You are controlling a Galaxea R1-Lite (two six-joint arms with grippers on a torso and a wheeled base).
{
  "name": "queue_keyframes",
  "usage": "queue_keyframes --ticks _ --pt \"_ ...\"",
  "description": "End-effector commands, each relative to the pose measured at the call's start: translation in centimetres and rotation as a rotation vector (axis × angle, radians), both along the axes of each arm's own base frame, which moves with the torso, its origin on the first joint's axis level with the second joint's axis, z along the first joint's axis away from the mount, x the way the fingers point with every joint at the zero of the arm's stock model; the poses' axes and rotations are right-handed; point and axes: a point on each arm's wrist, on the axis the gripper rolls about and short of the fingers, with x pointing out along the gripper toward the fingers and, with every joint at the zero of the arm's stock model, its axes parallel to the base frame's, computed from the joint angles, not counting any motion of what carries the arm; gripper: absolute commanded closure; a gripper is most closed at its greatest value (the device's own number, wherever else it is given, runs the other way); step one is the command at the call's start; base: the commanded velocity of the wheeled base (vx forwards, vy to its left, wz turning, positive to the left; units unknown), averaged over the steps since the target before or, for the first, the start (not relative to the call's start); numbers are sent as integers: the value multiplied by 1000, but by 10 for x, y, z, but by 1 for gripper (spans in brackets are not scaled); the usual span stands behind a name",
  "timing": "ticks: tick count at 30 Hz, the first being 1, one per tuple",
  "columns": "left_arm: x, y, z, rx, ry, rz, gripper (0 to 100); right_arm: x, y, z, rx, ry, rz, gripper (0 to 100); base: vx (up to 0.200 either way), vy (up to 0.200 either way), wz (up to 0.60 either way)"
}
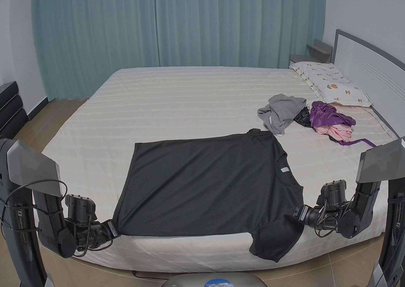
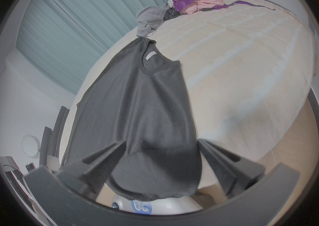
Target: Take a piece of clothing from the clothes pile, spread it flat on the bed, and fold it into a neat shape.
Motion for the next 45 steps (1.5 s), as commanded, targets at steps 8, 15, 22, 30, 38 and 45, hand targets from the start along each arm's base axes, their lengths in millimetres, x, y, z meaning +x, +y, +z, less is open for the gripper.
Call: queue_keyframes --ticks 8,15,22,30,38,45 --pt "-2 0 0 -2 0 2 100 14 -1 5 8 -45 -14 100 0 0 0" --pt "-1 1 0 -2 -2 8 100 20 -6 16 15 -92 -33 100 0 0 0" --pt "3 1 2 -29 -12 50 100 33 -16 23 16 -143 -73 100 0 0 0" --pt "2 1 1 -28 -8 51 100 54 -10 9 8 -132 -54 100 0 0 0" --pt "2 1 1 -28 -8 51 100 48 -11 13 -3 -132 -22 0 0 0 0" --pt "2 1 1 -28 -8 51 100 12 -18 21 48 -75 105 0 0 0 0"
